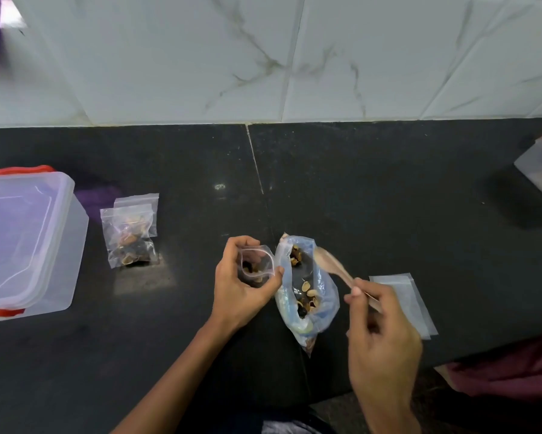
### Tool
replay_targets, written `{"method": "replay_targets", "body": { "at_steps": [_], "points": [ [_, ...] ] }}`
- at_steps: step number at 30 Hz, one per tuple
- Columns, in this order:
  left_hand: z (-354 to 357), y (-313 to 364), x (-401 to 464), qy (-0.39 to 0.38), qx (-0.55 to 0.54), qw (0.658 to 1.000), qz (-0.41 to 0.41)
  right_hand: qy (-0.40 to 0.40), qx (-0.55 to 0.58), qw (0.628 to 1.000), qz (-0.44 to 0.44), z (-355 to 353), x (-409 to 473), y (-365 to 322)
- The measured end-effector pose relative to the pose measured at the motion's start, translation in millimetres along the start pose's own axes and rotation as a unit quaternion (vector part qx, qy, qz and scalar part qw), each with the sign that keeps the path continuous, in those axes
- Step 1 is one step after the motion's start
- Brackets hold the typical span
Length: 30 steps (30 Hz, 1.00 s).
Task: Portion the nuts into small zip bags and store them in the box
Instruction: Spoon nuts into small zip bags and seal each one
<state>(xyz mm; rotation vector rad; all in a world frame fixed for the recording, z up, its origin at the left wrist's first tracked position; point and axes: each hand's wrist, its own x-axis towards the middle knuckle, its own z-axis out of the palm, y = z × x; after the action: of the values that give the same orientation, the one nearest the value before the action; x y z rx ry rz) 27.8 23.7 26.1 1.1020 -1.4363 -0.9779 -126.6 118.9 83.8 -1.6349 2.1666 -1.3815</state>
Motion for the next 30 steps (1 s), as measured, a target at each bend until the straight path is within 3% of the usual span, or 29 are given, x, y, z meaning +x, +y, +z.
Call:
{"method": "replay_targets", "body": {
  "at_steps": [5, 14, 20, 25, 30],
  "points": [
    [4, -10, -11, -0.052, 0.005, 0.998, -0.033, -0.119, -0.078, 0.99, 0.01, 2, 1, 21],
    [-3, -15, -8, -0.089, 0.024, 0.994, -0.052, -0.188, -0.155, 0.97, -0.023, 8, 5, 16],
    [-5, -17, -9, -0.094, 0.027, 0.994, -0.055, -0.243, -0.115, 0.963, 0.014, 0, 9, 9],
    [-7, -16, -8, -0.112, 0.013, 0.992, -0.061, -0.211, -0.081, 0.973, 0.055, 1, 11, 10],
    [-19, -14, -2, -0.195, 0.021, 0.977, -0.078, -0.254, -0.061, 0.961, 0.091, -4, 16, 8]
  ]
}}
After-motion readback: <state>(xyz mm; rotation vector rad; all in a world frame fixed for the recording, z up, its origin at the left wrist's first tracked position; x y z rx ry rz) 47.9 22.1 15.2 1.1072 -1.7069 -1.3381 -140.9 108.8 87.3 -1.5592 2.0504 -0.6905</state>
